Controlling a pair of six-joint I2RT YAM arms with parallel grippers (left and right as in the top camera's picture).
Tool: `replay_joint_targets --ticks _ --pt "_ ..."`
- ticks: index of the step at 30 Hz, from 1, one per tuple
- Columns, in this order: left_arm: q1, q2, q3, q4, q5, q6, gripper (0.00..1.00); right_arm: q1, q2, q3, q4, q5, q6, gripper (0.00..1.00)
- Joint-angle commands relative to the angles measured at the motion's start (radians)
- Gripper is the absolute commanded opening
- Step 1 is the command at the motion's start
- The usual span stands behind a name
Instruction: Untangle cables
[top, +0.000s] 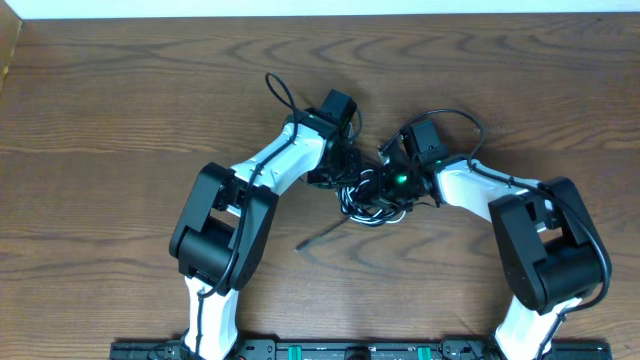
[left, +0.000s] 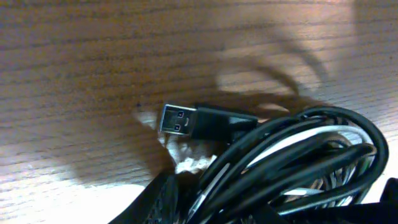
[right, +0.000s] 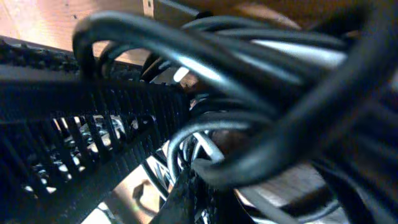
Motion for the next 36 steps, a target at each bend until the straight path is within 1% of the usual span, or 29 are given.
replay_joint_targets --ticks 1,3,6,8,10,12,15,16,17,18,21,24,27,31,32,33,34,36 --pt "-0.009 0.024 -0.006 -0.008 0.001 0.021 0.29 0.006 0.019 -0.008 0.008 -0.051 0.125 0.09" --pt "-0.009 0.024 -0.006 -0.01 0.001 0.021 0.29 0.0 0.019 -0.008 0.01 -0.041 0.142 0.17" --pt "-0.009 0.024 -0.006 -0.022 0.001 0.021 0.29 -0.002 0.019 -0.008 0.011 -0.044 0.143 0.21" --pt "-0.009 0.024 -0.006 -0.034 0.001 0.021 0.29 -0.002 0.019 -0.008 0.007 -0.059 0.143 0.2" --pt "-0.009 0.024 -0.006 -0.044 -0.003 0.021 0.29 0.0 0.019 -0.008 0.008 -0.088 0.159 0.15" --pt "-0.009 0.024 -0.006 -0.051 -0.003 0.021 0.29 0.0 0.019 -0.008 0.009 -0.106 0.224 0.11" --pt "-0.009 0.024 -0.006 -0.069 -0.002 0.021 0.28 -0.003 0.019 -0.008 0.011 -0.136 0.331 0.1" --pt "-0.009 0.024 -0.006 -0.077 -0.002 0.021 0.24 -0.003 0.019 -0.008 0.011 -0.147 0.339 0.1" --pt "-0.009 0.024 -0.006 -0.085 -0.002 0.021 0.23 -0.003 0.019 -0.008 0.011 -0.154 0.341 0.11" --pt "-0.009 0.024 -0.006 -0.094 -0.002 0.021 0.23 -0.003 0.019 -0.008 0.011 -0.16 0.344 0.13" --pt "-0.009 0.024 -0.006 -0.111 -0.002 0.021 0.23 -0.003 0.019 -0.008 0.011 -0.175 0.355 0.14" --pt "-0.009 0.024 -0.006 -0.111 -0.002 0.021 0.22 -0.003 0.019 -0.008 0.011 -0.18 0.414 0.14" --pt "-0.009 0.024 -0.006 -0.111 -0.002 0.021 0.23 -0.003 0.019 -0.008 0.011 -0.195 0.46 0.17" --pt "-0.009 0.024 -0.006 -0.11 -0.002 0.021 0.22 -0.007 0.019 -0.008 0.011 -0.18 0.438 0.2" --pt "-0.009 0.024 -0.006 -0.11 -0.002 0.021 0.22 -0.012 0.019 -0.008 0.011 -0.162 0.394 0.18" --pt "-0.009 0.024 -0.006 -0.109 -0.002 0.021 0.22 -0.019 0.019 -0.008 0.014 -0.146 0.34 0.12" --pt "-0.009 0.024 -0.006 -0.107 -0.002 0.021 0.22 -0.024 0.019 -0.008 0.02 -0.136 0.308 0.09" --pt "-0.009 0.024 -0.006 -0.105 -0.002 0.021 0.22 -0.039 0.019 -0.008 0.032 -0.118 0.272 0.08"
